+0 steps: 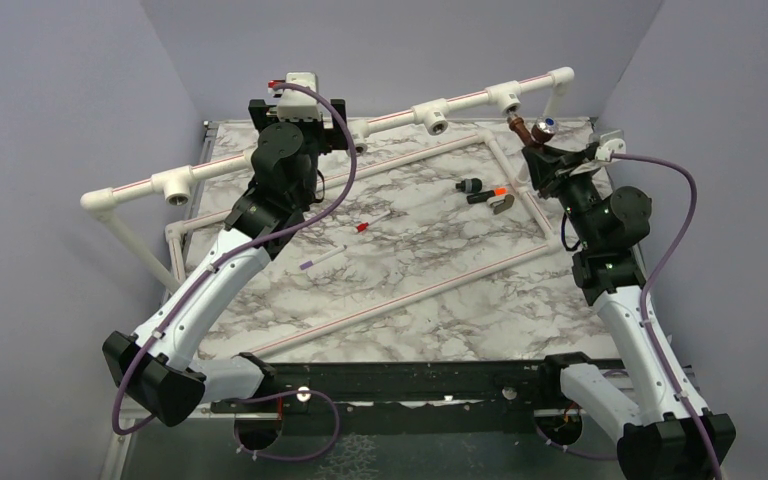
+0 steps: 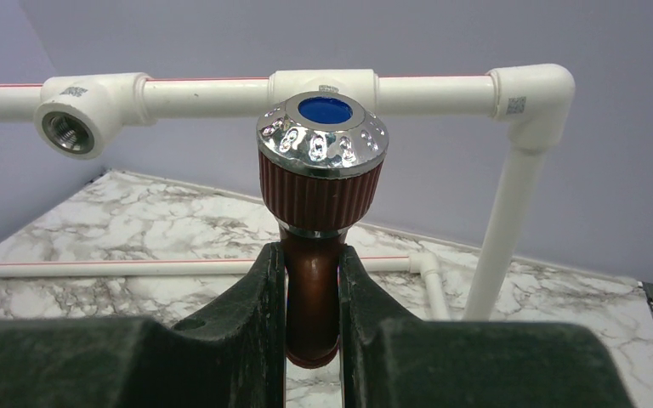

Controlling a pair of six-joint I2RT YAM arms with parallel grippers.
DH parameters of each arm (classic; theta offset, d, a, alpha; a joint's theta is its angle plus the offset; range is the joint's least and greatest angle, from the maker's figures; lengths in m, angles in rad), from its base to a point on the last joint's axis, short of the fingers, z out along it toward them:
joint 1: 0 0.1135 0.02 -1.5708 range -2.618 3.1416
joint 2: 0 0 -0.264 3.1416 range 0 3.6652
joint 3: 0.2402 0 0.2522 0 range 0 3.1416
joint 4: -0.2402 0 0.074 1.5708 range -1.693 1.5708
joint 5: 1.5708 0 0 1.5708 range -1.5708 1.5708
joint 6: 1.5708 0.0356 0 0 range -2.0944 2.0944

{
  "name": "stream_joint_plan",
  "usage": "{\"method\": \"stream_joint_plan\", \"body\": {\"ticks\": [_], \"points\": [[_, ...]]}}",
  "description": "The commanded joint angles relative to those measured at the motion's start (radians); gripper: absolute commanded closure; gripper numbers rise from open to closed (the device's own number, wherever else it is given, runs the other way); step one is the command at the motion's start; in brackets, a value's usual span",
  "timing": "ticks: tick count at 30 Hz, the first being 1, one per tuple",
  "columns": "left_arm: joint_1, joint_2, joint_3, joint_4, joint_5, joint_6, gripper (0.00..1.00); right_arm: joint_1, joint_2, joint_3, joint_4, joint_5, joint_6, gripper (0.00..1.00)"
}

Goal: Install the water faucets

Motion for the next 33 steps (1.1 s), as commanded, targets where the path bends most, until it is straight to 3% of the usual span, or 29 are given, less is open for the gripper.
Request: {"method": "stream_joint_plan", "body": {"ticks": [1,33], "points": [[-0.016,0.028,-0.046,-0.11,-0.008,-0.007,0.01,-0.009,-0.003,0.007,0.088,0.003,-0.03,0.99],[-0.02,0.011,-0.054,-0.106,-0.01,0.004,0.01,-0.008,0.071,0.017,0.142,-0.017,-0.151,0.99]]}}
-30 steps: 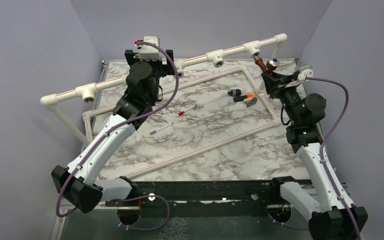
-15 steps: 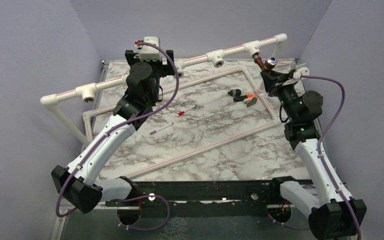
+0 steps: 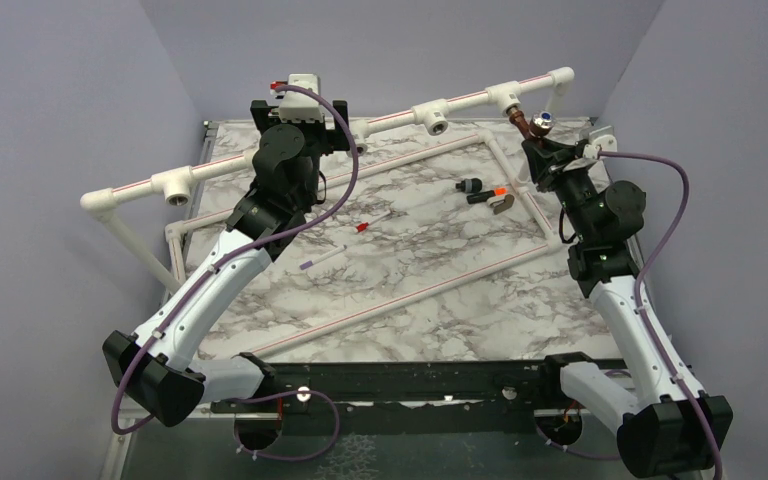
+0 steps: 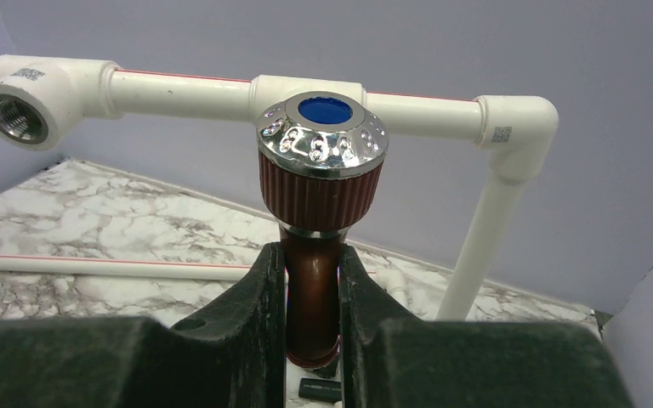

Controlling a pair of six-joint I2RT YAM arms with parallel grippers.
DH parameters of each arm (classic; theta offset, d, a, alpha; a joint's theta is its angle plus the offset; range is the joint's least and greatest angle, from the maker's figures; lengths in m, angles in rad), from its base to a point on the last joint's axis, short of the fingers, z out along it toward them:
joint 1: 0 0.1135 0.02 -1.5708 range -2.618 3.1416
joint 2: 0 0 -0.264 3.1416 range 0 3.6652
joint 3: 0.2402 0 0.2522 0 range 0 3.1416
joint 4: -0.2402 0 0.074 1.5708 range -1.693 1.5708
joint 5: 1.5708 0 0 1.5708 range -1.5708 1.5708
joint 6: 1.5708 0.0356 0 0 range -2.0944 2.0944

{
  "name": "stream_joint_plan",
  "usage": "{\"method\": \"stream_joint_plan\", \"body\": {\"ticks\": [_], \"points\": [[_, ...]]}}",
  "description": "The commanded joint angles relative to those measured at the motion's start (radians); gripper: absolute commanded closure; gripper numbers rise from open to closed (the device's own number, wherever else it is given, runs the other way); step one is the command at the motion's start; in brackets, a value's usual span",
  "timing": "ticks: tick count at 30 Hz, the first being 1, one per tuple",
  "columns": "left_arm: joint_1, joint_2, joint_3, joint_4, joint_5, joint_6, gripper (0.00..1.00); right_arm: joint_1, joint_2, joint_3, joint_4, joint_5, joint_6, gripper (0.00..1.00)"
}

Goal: Install the water faucets

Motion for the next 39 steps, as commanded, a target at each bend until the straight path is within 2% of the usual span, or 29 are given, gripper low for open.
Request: {"method": "stream_joint_plan", "body": {"ticks": [1,20,25,39], "points": [[-0.009,0.012,-0.046,-0.121,-0.001,-0.004,0.01,-0.007,0.014,0.02,0.045,-0.021,-0.045,0.99],[-0.011,0.006,-0.048,-0.123,0.005,-0.005,0.01,0.028,0.055,0.043,0.067,-0.02,-0.022,0.99],[-0.011,0.007,-0.052,-0.118,0.0,0.0,0.01,0.051,0.066,0.058,0.07,-0.013,0.03,0.99],[-0.011,0.009,-0.054,-0.117,-0.002,0.0,0.01,0.06,0.068,0.034,0.11,0.033,0.305,0.99]]}}
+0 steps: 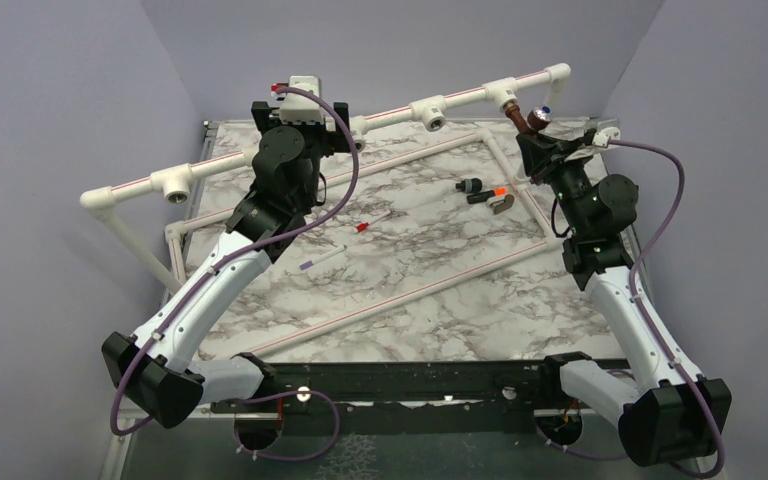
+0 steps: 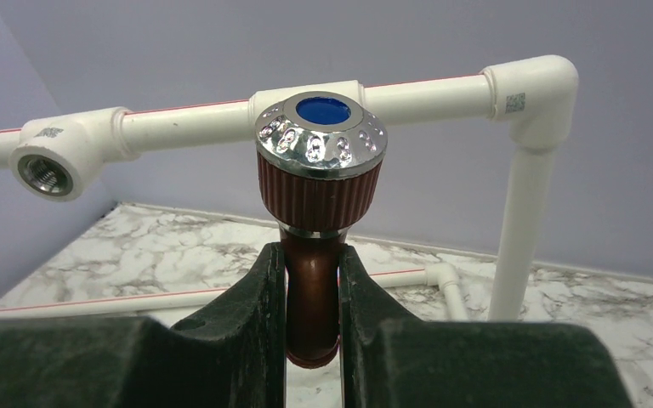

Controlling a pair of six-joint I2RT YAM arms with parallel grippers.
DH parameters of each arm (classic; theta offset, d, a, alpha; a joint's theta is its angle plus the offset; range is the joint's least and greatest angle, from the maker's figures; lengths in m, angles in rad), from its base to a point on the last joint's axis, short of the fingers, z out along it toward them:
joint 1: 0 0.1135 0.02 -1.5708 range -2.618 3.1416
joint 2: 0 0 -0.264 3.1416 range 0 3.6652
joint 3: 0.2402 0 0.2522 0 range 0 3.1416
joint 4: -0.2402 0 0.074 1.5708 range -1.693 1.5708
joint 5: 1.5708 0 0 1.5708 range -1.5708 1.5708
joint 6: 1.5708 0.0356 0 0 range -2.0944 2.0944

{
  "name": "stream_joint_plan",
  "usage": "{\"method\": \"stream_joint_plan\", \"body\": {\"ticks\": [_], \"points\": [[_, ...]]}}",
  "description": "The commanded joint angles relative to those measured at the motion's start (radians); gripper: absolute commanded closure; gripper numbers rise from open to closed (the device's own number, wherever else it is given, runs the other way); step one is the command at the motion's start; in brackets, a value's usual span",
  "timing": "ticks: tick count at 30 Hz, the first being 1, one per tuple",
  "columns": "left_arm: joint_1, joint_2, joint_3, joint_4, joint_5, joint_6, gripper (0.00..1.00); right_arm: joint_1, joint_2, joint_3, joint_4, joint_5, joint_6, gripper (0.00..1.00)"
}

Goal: Install the water faucets

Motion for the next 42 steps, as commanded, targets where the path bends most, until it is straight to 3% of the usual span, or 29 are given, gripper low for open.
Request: {"method": "stream_joint_plan", "body": {"ticks": [1,42], "points": [[-0.007,0.018,-0.043,-0.123,-0.004,-0.004,0.01,0.024,0.001,0.019,0.059,-0.01,0.15,0.99],[-0.007,0.012,-0.046,-0.123,-0.004,-0.001,0.01,0.024,-0.017,0.025,0.071,0.13,1.049,0.99]]}}
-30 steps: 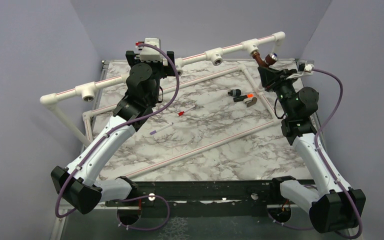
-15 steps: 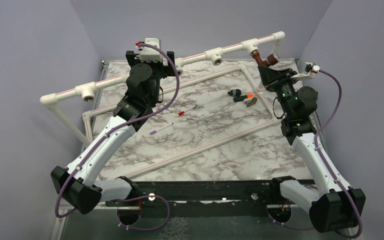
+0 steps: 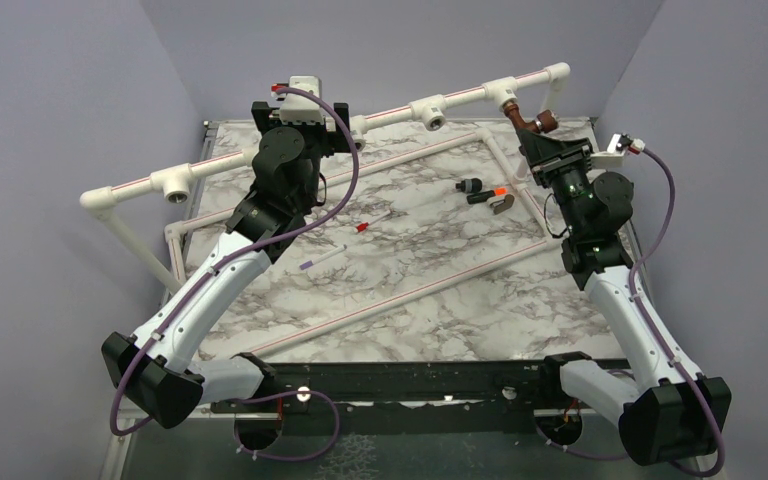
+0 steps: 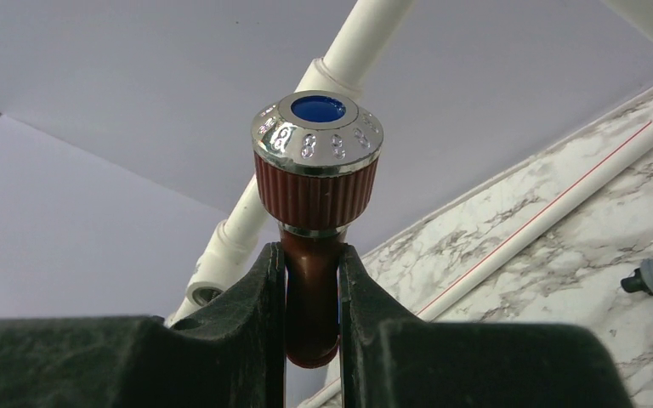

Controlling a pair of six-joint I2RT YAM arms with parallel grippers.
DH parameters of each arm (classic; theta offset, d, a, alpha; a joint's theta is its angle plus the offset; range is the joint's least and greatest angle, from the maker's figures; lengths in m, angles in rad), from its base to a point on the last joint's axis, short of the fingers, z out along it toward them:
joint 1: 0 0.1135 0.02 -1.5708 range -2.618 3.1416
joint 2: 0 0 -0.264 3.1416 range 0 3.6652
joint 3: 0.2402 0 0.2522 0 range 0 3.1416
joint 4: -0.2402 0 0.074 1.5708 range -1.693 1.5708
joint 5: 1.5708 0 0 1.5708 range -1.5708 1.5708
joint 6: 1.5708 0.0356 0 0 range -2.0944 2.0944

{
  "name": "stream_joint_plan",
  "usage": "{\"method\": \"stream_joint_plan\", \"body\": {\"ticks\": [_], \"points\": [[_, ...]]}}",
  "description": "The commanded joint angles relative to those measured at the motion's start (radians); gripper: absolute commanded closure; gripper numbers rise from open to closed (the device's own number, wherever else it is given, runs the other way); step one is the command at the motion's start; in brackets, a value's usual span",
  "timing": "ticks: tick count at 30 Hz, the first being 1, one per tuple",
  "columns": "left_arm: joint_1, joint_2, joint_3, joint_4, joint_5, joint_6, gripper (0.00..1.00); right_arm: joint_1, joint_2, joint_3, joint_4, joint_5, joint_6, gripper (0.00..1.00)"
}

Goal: Install the water faucets

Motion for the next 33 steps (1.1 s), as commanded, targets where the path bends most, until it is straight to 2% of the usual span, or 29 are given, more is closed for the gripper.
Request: {"method": "stream_joint_plan", "body": {"ticks": [1,7,21,33], "points": [[-0.006,0.013,-0.046,-0.124,-0.004,-0.002,0.01,0.019,-0.018,0.021,0.136,0.003,0.197,0.99],[-0.006,0.013,-0.046,-0.125,-0.004,-0.002,0.01,0.02,-0.019,0.001,0.145,0.009,0.351,0.99],[-0.008,0.009,-0.046,-0.125,-0.002,-0.003,0.01,0.019,-0.012,0.002,0.049,0.024,0.593,0.99],[-0.008,0.008,-0.047,-0.122,-0.005,-0.002,0.01,0.019,-0.021,0.024,-0.013,0.034,0.598,0.99]]}}
